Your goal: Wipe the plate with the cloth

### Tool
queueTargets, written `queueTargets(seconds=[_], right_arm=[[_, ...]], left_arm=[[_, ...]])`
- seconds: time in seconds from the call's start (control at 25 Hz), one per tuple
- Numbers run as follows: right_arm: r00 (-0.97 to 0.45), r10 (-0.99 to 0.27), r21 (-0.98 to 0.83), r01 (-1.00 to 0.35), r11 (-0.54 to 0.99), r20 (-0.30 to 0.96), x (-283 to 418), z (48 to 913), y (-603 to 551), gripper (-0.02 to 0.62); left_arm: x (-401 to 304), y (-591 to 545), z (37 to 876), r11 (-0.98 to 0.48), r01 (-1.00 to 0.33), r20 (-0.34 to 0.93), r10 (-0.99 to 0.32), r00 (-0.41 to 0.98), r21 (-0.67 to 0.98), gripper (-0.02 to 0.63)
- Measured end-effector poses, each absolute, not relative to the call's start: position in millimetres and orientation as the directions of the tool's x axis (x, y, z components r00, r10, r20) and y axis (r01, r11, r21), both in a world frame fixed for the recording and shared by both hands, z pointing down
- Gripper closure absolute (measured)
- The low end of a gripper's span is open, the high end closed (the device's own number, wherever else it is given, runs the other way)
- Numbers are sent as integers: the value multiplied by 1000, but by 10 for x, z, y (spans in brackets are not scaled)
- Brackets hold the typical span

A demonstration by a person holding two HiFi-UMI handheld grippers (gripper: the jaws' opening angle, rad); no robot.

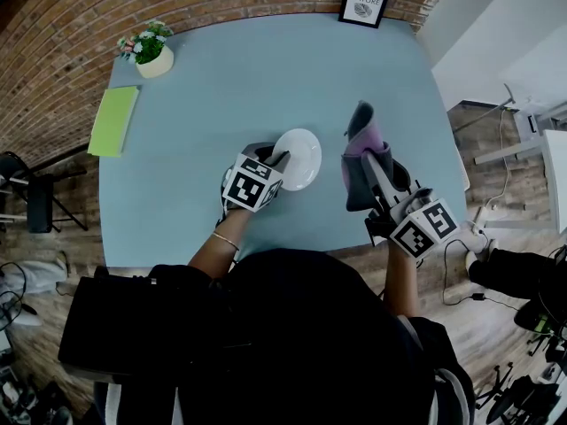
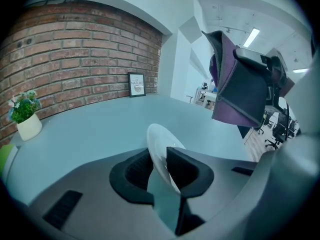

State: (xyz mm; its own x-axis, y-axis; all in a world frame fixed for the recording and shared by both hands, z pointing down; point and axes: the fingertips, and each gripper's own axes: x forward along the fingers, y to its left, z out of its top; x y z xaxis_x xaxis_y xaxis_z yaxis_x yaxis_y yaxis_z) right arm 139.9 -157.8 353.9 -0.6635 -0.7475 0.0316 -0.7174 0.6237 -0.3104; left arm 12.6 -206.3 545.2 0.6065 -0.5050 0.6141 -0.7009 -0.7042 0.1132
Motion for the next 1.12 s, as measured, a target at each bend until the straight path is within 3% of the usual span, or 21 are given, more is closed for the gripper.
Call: queueTargets(seconds=[1.12], right_arm=[[-664,-747,-306,-720,622,44,1365,3565,-1578,555]], left_arm=[[-26,-2122,5665,-658,-742,625,-529,574,125,483]])
